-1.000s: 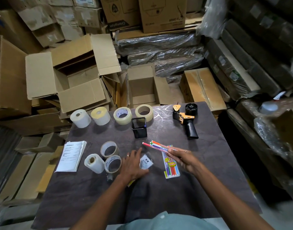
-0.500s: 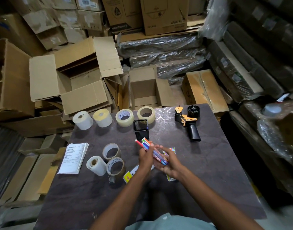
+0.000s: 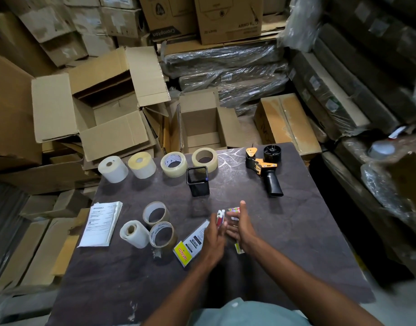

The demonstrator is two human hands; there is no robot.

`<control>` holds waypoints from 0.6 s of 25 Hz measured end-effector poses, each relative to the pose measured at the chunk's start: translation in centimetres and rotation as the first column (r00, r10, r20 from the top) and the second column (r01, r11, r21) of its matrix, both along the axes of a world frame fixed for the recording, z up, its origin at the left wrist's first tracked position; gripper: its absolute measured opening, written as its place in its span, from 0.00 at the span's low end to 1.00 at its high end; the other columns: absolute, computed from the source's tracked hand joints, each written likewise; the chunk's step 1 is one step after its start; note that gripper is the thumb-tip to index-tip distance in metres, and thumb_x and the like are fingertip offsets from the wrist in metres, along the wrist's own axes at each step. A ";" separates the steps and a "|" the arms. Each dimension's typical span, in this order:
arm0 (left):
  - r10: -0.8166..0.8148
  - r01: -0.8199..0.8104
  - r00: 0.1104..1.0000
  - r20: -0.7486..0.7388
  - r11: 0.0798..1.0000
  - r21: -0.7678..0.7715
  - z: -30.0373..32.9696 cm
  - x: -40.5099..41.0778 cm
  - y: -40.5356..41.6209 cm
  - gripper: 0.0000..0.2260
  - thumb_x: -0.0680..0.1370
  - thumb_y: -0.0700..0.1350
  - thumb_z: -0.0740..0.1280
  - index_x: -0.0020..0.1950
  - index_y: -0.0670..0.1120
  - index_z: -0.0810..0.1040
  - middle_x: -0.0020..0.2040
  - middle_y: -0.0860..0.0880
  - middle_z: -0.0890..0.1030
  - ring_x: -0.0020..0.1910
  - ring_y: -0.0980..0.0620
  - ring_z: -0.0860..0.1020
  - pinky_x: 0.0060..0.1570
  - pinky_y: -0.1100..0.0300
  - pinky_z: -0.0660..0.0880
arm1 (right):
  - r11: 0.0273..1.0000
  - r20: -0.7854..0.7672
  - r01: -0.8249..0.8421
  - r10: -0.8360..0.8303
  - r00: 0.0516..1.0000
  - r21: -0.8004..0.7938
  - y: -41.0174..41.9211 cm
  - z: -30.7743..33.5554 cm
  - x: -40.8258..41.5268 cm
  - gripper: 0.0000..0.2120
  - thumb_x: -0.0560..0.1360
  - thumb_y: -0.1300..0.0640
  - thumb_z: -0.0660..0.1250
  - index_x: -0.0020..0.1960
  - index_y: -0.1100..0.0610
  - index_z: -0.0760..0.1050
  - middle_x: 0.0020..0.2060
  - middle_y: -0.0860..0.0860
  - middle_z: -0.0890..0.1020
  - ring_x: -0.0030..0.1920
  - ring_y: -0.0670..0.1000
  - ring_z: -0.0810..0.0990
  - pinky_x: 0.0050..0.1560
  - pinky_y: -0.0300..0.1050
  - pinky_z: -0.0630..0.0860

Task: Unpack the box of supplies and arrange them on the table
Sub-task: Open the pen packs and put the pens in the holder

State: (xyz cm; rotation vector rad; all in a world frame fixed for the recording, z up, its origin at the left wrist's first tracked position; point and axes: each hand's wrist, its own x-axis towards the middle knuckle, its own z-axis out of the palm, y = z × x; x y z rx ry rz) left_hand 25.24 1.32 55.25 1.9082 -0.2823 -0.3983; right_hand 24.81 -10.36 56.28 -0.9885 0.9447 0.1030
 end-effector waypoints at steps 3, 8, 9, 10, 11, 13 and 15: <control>0.008 -0.007 1.000 -0.028 0.999 0.043 -1.7 -0.6 0.7 0.12 0.83 0.49 0.61 0.66 0.52 0.70 0.54 0.55 0.81 0.51 0.61 0.78 0.54 0.61 0.72 | 0.993 0.017 0.039 -0.038 0.999 -0.110 -0.1 -0.3 0.3 0.37 0.75 0.27 0.54 0.52 0.59 0.81 0.48 0.58 0.84 0.51 0.57 0.84 0.53 0.53 0.82; 0.095 -0.098 0.993 -0.068 0.994 -0.048 -0.3 0.6 0.3 0.12 0.83 0.54 0.59 0.63 0.51 0.72 0.47 0.50 0.82 0.44 0.57 0.81 0.48 0.57 0.77 | 0.981 0.038 0.031 -0.024 0.999 -0.189 -0.4 -0.4 0.7 0.35 0.79 0.31 0.51 0.54 0.60 0.81 0.48 0.56 0.84 0.49 0.54 0.82 0.53 0.52 0.78; 0.129 -0.134 0.990 -0.058 0.987 -0.086 0.6 1.5 0.3 0.11 0.83 0.52 0.60 0.63 0.50 0.72 0.46 0.50 0.82 0.42 0.57 0.81 0.45 0.60 0.77 | 0.985 0.043 0.047 -0.040 0.998 -0.168 -0.6 -0.4 0.9 0.36 0.79 0.32 0.51 0.55 0.61 0.81 0.46 0.57 0.83 0.47 0.54 0.81 0.50 0.50 0.78; 0.167 -0.169 0.986 -0.031 0.977 -0.127 1.9 2.9 0.1 0.09 0.84 0.50 0.60 0.61 0.48 0.73 0.44 0.49 0.82 0.39 0.56 0.80 0.41 0.61 0.76 | 0.987 0.053 0.060 -0.053 0.997 -0.147 -0.6 -0.4 1.0 0.36 0.80 0.32 0.51 0.56 0.63 0.80 0.44 0.57 0.82 0.43 0.53 0.81 0.44 0.47 0.78; 0.203 -0.198 0.979 0.011 0.966 -0.167 3.3 4.7 0.0 0.07 0.84 0.48 0.59 0.58 0.48 0.74 0.44 0.48 0.82 0.38 0.54 0.79 0.39 0.60 0.76 | 0.989 0.064 0.072 -0.064 0.996 -0.127 -0.7 -0.3 1.1 0.36 0.79 0.32 0.52 0.57 0.64 0.80 0.43 0.57 0.82 0.39 0.52 0.79 0.40 0.45 0.76; 0.254 -0.230 0.962 0.096 0.950 -0.211 6.1 9.0 -0.2 0.06 0.85 0.48 0.58 0.55 0.49 0.73 0.45 0.47 0.82 0.40 0.50 0.79 0.41 0.56 0.76 | 0.992 0.071 0.078 -0.071 0.995 -0.103 -0.8 -0.4 1.1 0.36 0.79 0.32 0.53 0.57 0.64 0.80 0.41 0.56 0.81 0.36 0.51 0.78 0.36 0.43 0.76; 0.271 -0.234 0.952 0.142 0.944 -0.232 8.0 13.4 -0.5 0.08 0.85 0.48 0.57 0.58 0.46 0.72 0.46 0.48 0.82 0.42 0.51 0.80 0.43 0.57 0.77 | 0.993 0.078 0.070 -0.062 0.995 -0.100 -1.0 -0.5 1.0 0.36 0.79 0.32 0.53 0.56 0.63 0.80 0.43 0.57 0.83 0.37 0.51 0.79 0.37 0.44 0.78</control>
